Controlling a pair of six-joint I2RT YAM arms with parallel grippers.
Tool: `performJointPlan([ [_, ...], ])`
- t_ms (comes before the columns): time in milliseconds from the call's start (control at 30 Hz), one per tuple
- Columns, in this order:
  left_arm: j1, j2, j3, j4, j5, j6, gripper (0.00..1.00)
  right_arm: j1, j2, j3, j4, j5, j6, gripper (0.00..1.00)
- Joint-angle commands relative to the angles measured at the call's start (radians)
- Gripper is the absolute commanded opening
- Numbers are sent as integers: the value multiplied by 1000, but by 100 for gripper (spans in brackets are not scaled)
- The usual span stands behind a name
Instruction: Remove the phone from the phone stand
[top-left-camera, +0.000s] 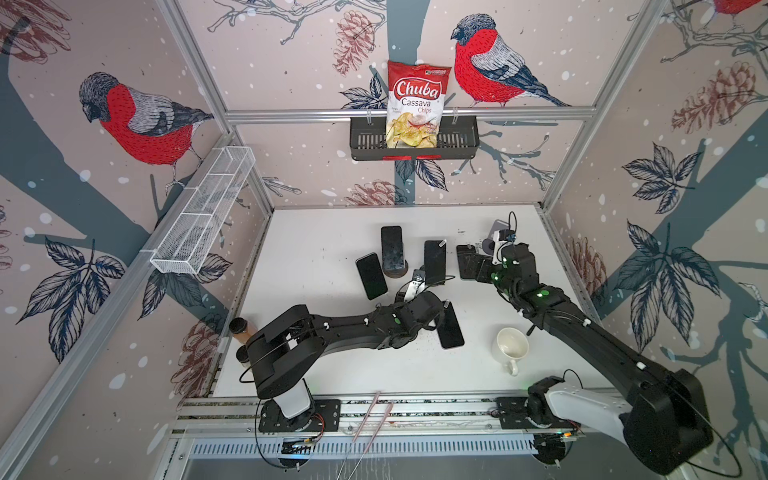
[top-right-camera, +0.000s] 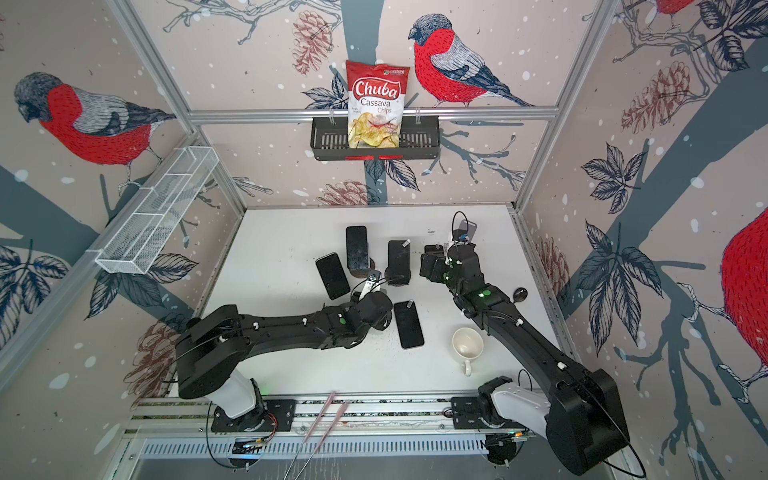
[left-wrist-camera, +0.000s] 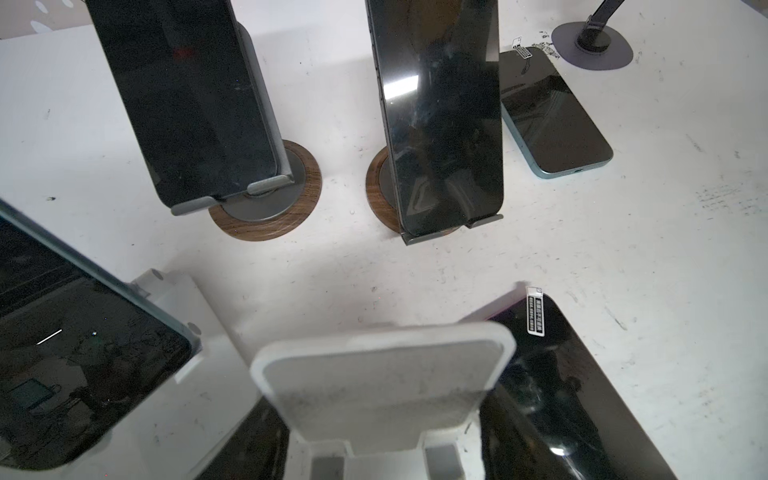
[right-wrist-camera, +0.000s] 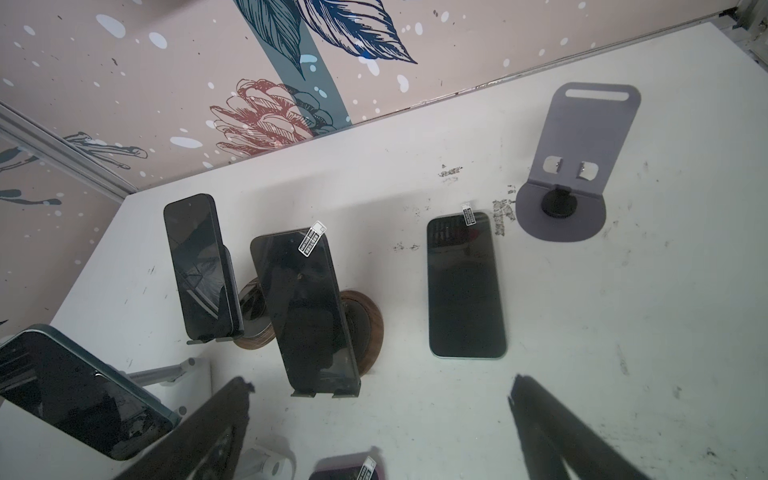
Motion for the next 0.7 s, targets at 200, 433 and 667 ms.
performJointPlan([
  [200, 6, -8, -10, 25, -2, 11, 56, 0, 6, 7, 18, 2, 3, 99],
  [433, 6, -53, -32, 43, 6, 19, 54, -2, 6, 6, 18, 5, 1, 99],
  [667, 5, -128, -58, 40, 24, 38, 53, -2, 7, 4, 17, 4, 0, 99],
])
